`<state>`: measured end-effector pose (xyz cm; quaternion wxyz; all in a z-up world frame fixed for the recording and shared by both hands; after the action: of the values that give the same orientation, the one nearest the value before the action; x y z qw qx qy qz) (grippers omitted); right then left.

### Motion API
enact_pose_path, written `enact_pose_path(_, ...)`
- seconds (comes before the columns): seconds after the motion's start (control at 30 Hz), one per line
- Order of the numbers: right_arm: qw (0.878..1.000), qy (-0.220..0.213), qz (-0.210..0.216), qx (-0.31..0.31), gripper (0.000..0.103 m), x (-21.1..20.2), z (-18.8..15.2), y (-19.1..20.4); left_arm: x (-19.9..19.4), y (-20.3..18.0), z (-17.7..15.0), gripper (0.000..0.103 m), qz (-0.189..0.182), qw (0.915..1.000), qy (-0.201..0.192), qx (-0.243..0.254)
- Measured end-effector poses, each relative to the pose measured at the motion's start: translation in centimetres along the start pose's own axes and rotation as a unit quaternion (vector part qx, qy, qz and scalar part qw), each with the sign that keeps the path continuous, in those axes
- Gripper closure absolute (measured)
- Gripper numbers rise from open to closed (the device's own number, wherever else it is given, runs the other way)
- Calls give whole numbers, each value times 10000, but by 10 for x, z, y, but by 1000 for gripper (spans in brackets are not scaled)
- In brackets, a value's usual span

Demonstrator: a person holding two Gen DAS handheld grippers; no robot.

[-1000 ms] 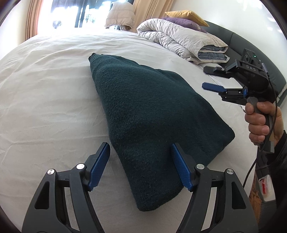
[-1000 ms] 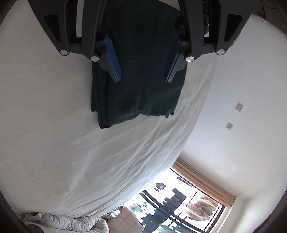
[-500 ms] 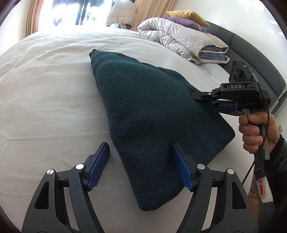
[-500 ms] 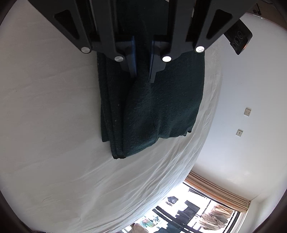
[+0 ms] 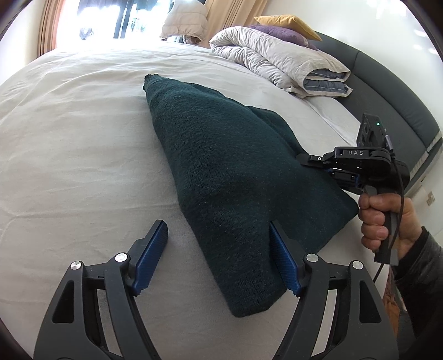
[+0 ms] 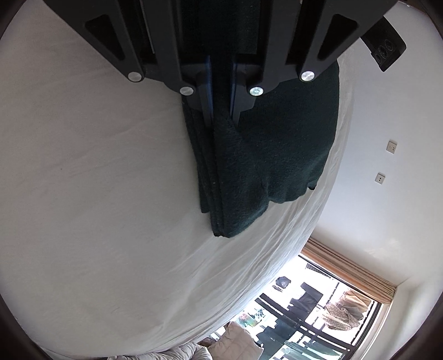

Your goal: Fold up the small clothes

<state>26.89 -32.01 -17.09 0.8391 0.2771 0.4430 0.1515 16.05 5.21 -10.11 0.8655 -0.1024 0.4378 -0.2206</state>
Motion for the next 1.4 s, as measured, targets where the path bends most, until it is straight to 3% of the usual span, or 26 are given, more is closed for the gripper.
enact_pose_path(0.23,9976,60,-446,-518,94,-7,2,17,-12,8,1,30,-49,9996,-238,-121)
enact_pose_path(0.43,9984,10,-320,-471,93,-7,-1,12,3,5,-2,28,88,9998,103,110)
enact_pose_path(0.57,9918,-194,-913,-874,83,-35,-4,43,5,1,-5,27,256,9987,224,368)
enact_pose_path(0.67,9894,-322,-612,-1279,83,-52,-17,73,8,1,-6,27,281,9986,275,355)
enact_pose_path(0.77,9874,-67,-510,-1495,83,-46,-42,80,10,1,-7,27,307,9984,313,361)
enact_pose_path(0.8,9866,118,-647,-1496,83,-37,-52,72,10,2,-7,27,309,9984,311,365)
enact_pose_path(0.83,9861,231,-794,-1443,89,-29,-60,64,11,2,-7,27,300,9984,304,358)
enact_pose_path(0.9,9890,107,-643,-1325,103,-31,-70,46,13,0,-4,27,266,9987,285,329)
enact_pose_path(1.07,9924,-45,-400,-1160,103,-58,-76,36,-11,12,-1,27,-42,9999,1,-153)
enact_pose_path(1.1,9931,-103,-328,-1125,98,-66,-73,36,-18,17,3,27,-50,9996,-135,-240)
enact_pose_path(1.17,9944,-330,-162,-987,71,-80,-61,33,-26,28,14,27,-98,9984,-325,-444)
enact_pose_path(1.2,9952,-437,-110,-874,51,-85,-52,31,-25,33,20,27,-163,9978,-308,-567)
enact_pose_path(1.23,9958,-489,-72,-772,40,-86,-44,30,-21,38,28,27,-223,9970,-224,-702)
enact_pose_path(1.33,9975,-234,255,-609,40,-70,-15,25,-4,44,48,27,-464,9942,-21,-965)
enact_pose_path(1.4,9989,-36,224,-417,40,-57,-3,19,9,46,59,27,-647,9918,141,-1094)
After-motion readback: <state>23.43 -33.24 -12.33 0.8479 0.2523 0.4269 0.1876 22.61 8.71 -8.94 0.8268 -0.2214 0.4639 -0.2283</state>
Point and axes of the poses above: each gripper's, at about its wrist camera, not at the fingertips, and x roughly the way its jaws point, y to its left, z to its top, the point moved 5 cm from there along x, roughly the way its jaws point, and after that the axes turned 5 degrees about -x, right-handed, at the moved point
